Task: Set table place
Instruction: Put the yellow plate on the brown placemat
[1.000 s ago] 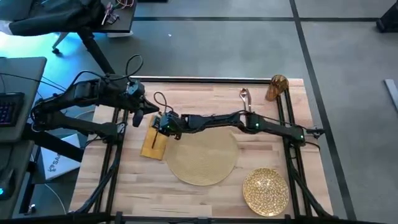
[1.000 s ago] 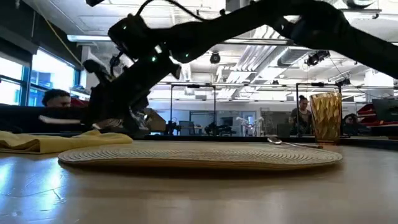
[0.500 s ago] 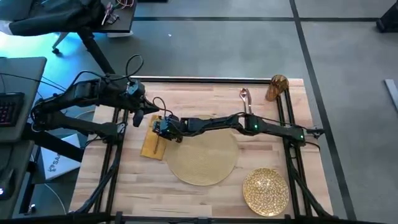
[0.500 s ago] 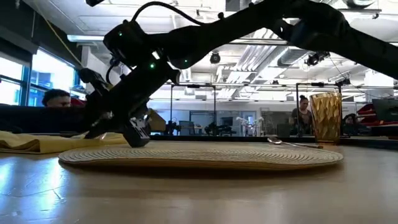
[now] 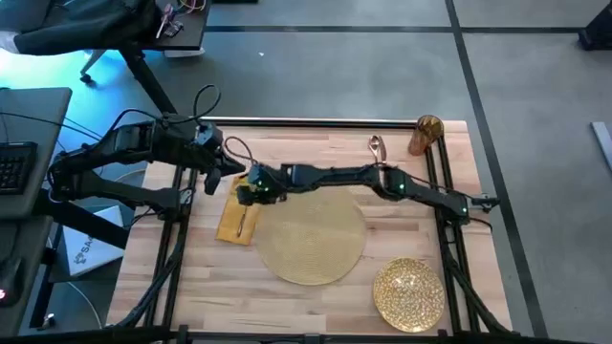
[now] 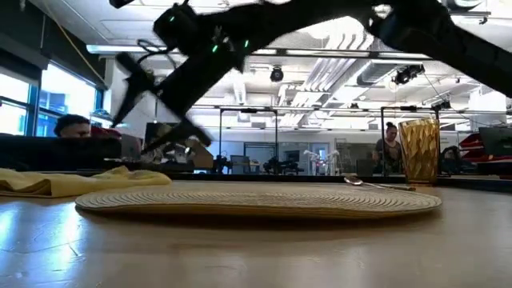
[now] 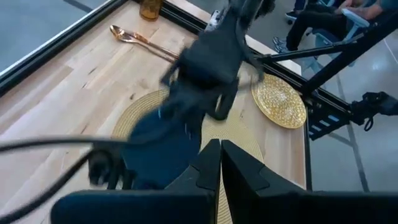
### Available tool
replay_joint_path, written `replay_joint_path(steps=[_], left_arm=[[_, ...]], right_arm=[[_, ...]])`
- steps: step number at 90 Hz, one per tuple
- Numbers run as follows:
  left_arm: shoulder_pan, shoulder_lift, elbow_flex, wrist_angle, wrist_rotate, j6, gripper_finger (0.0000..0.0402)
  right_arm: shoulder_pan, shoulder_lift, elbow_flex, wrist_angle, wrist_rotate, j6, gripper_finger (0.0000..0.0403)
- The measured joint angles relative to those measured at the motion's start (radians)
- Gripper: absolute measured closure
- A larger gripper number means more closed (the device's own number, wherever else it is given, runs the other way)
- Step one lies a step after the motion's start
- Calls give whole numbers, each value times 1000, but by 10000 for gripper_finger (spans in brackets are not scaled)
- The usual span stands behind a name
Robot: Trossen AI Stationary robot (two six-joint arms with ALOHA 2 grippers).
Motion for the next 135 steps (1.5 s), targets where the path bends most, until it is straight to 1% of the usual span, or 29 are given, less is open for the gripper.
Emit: replay_joint_path(steps=[8, 13, 24, 36, 38, 41, 47, 50, 53, 57, 61, 67, 80, 88, 98, 108, 119, 127, 135], left_arm=[[0, 0, 0, 0, 0, 0, 401], [0, 0, 0, 0, 0, 0, 401], [0, 0, 0, 0, -5, 1, 401], [0, 0, 0, 2, -7, 3, 401], [0, 0, 0, 2, -9, 6, 401], [0, 0, 0, 3, -10, 9, 401], [0, 1, 0, 2, -10, 9, 401], [0, 2, 0, 3, -12, 9, 401], [0, 2, 0, 2, -13, 9, 401], [0, 2, -1, -2, -13, 9, 401], [0, 2, -1, 0, -13, 9, 401], [0, 2, 0, 0, -13, 9, 401], [0, 5, -1, 2, -23, 3, 401], [0, 5, -1, 0, -50, 3, 401], [0, 5, -1, 0, -58, -4, 401], [0, 5, -1, -1, -62, -25, 401], [1, 5, -1, -1, -69, -30, 401], [1, 6, -1, -1, -82, -48, 401], [1, 7, -1, -1, -99, -61, 401]], right_arm=[[-15, -83, 0, -174, -23, -179, 156], [-29, -131, 1, -291, -75, -315, 160], [-39, -223, 2, -589, -227, -650, 169], [-15, -273, 2, -925, -351, -977, 179], [-8, -277, -2, -948, -358, -1026, 182], [6, -290, -21, -931, -365, -1087, 185], [37, -334, -100, -899, -373, -1202, 195], [55, -350, -130, -910, -359, -1269, 200], [77, -368, -165, -923, -314, -1319, 206], [104, -392, -242, -924, -254, -1331, 214], [125, -420, -333, -928, -233, -1299, 223], [142, -452, -458, -923, -277, -1306, 233], [144, -531, -736, -924, -476, -1422, 244], [126, -551, -895, -869, -539, -1457, 243], [98, -563, -1047, -797, -573, -1516, 226], [82, -561, -1148, -713, -609, -1568, 193], [79, -561, -1195, -626, -643, -1611, 156], [103, -561, -1208, -568, -646, -1617, 150], [139, -561, -1220, -493, -672, -1611, 154]])
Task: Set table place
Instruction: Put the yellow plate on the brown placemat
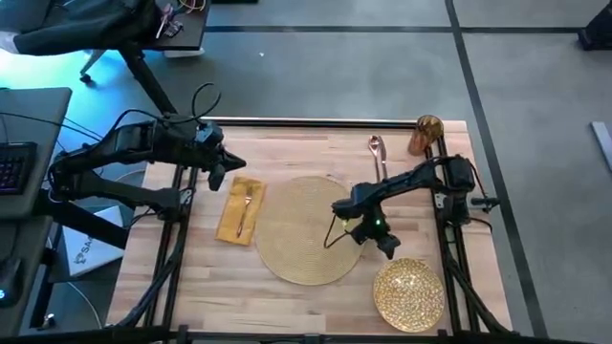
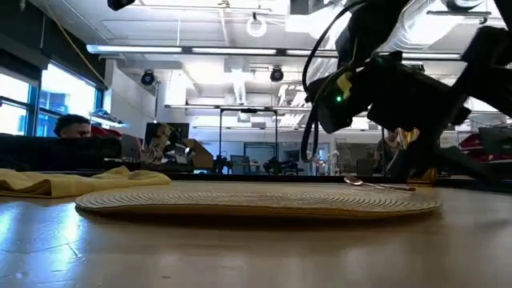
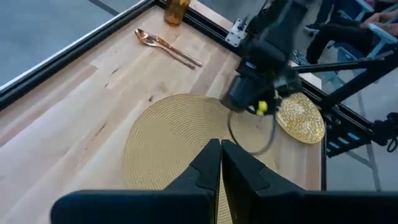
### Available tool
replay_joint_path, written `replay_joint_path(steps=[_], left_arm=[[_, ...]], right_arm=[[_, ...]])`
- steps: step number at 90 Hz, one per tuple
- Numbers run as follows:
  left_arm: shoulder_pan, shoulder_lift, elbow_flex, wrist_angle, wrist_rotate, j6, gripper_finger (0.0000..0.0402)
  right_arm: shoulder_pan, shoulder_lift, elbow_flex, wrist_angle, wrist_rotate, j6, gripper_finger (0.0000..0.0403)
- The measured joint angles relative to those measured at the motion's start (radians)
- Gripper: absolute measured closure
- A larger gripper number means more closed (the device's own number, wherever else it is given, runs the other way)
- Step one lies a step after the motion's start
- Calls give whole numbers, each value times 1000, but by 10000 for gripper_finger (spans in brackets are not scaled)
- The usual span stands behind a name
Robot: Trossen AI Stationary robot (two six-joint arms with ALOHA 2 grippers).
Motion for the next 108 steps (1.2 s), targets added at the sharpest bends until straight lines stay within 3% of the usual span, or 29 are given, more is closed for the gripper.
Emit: replay_joint_path(steps=[25, 67, 108], left_arm=[[0, 0, 0, 1, -43, -32, 401], [0, 1, 0, 3, -95, -96, 401], [0, 0, 0, 3, -121, -96, 401]], right_arm=[[120, 0, -85, 165, -15, 84, 185], [154, -13, -182, 349, 19, 180, 203], [195, -14, -188, 394, 67, 172, 288]])
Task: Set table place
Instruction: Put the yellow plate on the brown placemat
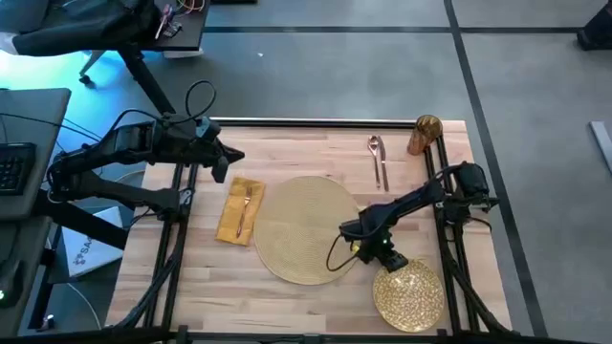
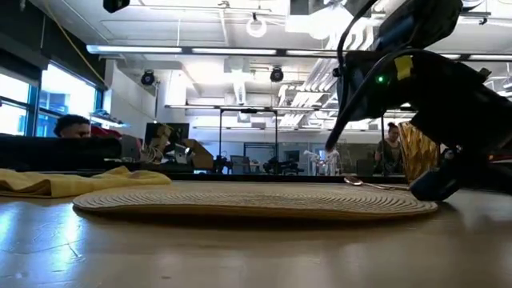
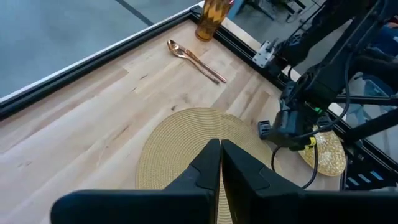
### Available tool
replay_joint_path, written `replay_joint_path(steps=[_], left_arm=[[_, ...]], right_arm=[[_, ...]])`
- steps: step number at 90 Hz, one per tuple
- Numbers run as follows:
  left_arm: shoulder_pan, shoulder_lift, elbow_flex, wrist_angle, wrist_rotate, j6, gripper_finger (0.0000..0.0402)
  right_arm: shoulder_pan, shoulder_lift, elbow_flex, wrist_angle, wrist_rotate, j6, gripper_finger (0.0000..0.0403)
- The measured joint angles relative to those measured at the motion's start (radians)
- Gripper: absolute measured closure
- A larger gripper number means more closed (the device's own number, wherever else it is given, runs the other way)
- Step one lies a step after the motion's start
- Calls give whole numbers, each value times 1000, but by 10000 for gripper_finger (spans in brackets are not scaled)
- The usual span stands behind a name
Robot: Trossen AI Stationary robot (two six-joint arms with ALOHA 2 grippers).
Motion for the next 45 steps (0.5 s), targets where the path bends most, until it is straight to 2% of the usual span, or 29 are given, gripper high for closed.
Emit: replay_joint_path(steps=[10, 17, 24, 45], left_arm=[[0, 0, 0, 0, 0, 0, 401], [0, 0, 0, 0, 0, 0, 401], [0, 0, 0, 0, 0, 0, 401], [0, 0, 0, 0, 0, -13, 401]], right_arm=[[7, 0, 0, 5, 12, -1, 315], [10, 0, 0, 11, 22, 9, 350], [12, 0, 0, 11, -11, 1, 386], [13, -20, -3, -8, -28, -41, 398]])
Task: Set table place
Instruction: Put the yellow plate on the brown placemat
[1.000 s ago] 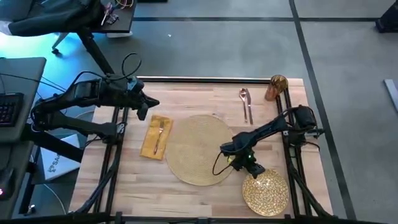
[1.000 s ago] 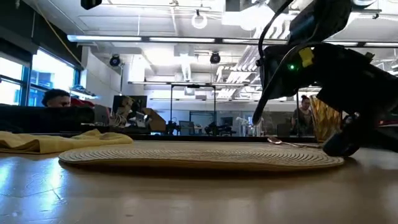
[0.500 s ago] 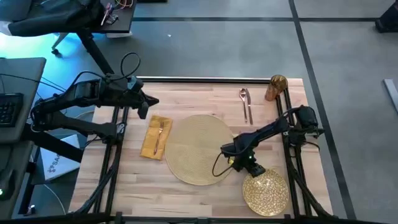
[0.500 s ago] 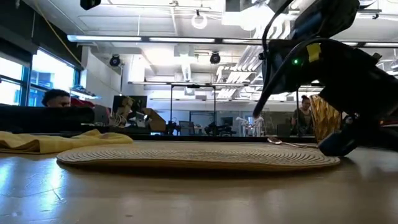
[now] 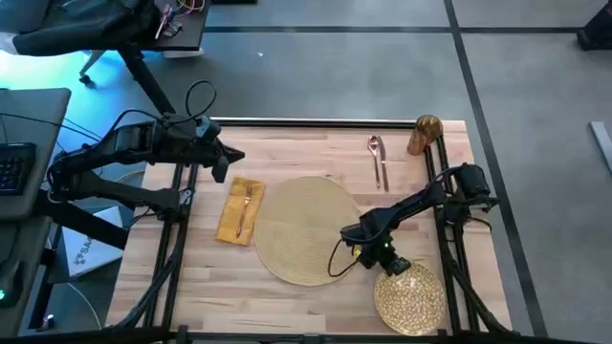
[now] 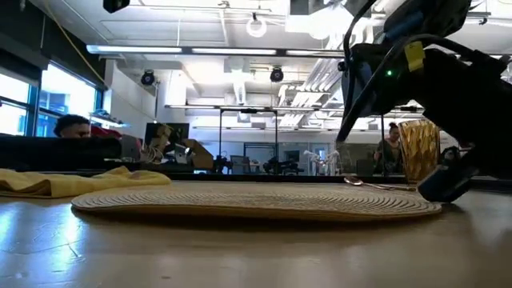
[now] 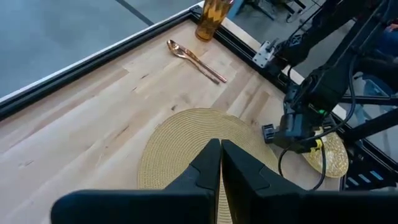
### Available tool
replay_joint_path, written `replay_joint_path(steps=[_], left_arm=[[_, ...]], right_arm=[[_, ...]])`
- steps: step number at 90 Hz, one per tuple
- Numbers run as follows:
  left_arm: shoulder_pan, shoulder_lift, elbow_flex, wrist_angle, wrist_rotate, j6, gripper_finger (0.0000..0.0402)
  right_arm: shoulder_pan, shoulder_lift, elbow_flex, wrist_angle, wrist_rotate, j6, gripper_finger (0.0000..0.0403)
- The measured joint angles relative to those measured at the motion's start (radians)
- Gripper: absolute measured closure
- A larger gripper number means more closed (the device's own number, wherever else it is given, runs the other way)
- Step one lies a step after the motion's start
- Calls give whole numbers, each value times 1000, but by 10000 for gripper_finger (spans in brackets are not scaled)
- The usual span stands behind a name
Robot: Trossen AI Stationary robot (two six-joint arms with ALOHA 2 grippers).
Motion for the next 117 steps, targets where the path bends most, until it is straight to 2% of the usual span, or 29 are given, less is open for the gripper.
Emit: replay_joint_path(steps=[22, 44, 60, 77, 95, 109, 117], left_arm=[[0, 0, 0, 2, 1, -33, 401], [0, 0, 0, 7, 1, -65, 401], [0, 0, 0, 22, 1, -74, 401], [0, 0, 0, 23, 1, -86, 401], [0, -2, 0, 29, 12, -91, 401], [0, -9, 0, 29, 12, -89, 401], [0, -15, 0, 29, 12, -77, 401]], right_arm=[[-53, -21, -7, -47, -155, -30, 401], [-158, -17, -9, -58, -359, -19, 401], [-236, -17, -9, -59, -469, -19, 401], [-320, -18, -7, 10, -569, 86, 402], [-392, -20, 51, 109, -552, 228, 402], [-440, -23, 107, 236, -535, 420, 402], [-464, -23, 120, 332, -489, 545, 402]])
